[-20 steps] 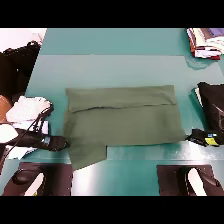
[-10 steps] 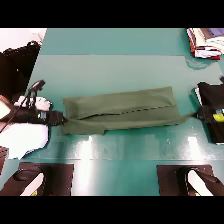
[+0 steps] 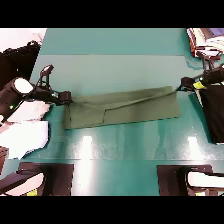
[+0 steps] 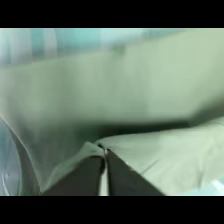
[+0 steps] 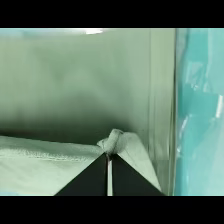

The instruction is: Fold the shirts.

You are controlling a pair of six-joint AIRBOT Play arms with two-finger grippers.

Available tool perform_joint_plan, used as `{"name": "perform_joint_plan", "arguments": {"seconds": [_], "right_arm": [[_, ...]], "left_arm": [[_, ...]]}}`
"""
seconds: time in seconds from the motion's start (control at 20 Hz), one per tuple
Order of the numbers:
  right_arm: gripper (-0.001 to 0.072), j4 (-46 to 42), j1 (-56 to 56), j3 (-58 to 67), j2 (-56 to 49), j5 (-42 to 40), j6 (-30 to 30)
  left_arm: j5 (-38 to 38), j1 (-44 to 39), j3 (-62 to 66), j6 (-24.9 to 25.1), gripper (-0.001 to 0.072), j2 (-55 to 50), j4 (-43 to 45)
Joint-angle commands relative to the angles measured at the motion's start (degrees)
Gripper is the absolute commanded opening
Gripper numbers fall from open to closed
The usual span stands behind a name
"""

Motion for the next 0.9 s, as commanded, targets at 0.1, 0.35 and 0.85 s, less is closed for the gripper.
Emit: {"name": "perform_joint_plan", "arguments": {"seconds": [0.1,0.35,0.85], "right_arm": [[0.0389,7.0,-1.6,10.5,-9.3,2.3,-0.9],[0.0389,8.0,-8.8,8.8,-9.4,10.3,-4.6],[0.0571,18.3,-14.8,-5.1,-15.7,9.3,-12.7]], "left_arm": [[2.5,0.1,4.4,-0.5,0.0595,-2.1,0.1],[-6.5,0.1,10.6,0.3,0.006,-2.1,-0.3],[-6.1,0.0,10.5,0.1,0.0033,-2.2,-5.0]]}}
